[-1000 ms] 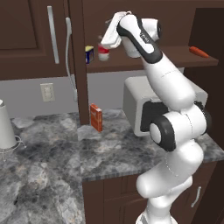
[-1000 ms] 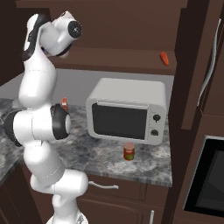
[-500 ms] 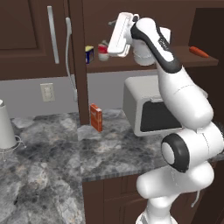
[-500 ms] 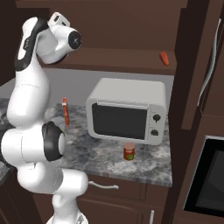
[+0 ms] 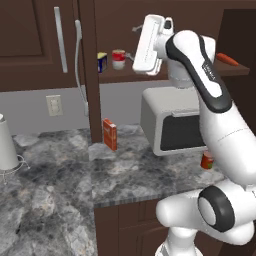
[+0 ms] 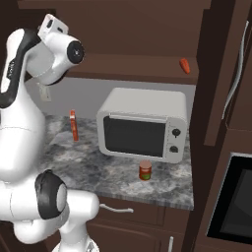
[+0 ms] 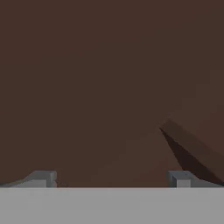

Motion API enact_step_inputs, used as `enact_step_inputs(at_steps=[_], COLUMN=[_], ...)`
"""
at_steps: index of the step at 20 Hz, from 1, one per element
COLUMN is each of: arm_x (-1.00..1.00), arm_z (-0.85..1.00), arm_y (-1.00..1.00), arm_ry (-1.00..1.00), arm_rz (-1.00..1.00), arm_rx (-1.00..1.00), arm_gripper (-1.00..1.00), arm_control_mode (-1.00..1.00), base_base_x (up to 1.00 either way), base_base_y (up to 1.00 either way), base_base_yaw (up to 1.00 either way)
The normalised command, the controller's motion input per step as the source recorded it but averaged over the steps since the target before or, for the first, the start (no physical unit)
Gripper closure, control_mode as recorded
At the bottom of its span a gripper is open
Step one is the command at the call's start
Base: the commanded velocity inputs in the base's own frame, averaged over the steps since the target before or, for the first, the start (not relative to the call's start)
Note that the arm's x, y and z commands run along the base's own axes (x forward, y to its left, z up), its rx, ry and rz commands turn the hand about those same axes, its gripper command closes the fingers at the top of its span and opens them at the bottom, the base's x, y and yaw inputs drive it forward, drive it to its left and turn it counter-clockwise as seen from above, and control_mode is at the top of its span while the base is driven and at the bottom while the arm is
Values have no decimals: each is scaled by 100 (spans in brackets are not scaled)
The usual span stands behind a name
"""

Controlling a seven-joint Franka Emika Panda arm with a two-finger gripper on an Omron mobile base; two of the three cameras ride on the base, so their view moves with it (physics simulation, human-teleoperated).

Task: Pick the cans from the counter and place them in their designated side in the cabinet.

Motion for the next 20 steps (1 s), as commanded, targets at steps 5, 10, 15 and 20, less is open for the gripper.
enact_step_inputs(at_steps=[5,10,15,20], arm_x=[-100,-100,-83,-36], arm_z=[0,0,0,0], arm_y=[-4,-15,-12,-10], arm_ry=[-8,-9,-7,7], arm_rz=[0,0,0,-4], arm_rx=[-10,-8,-8,-4], arm_gripper=[-100,-100,-100,-100], arm_control_mode=[-100,-100,-100,-100], base_base_x=[0,0,0,0], base_base_y=[0,0,0,0], base_base_yaw=[0,0,0,0])
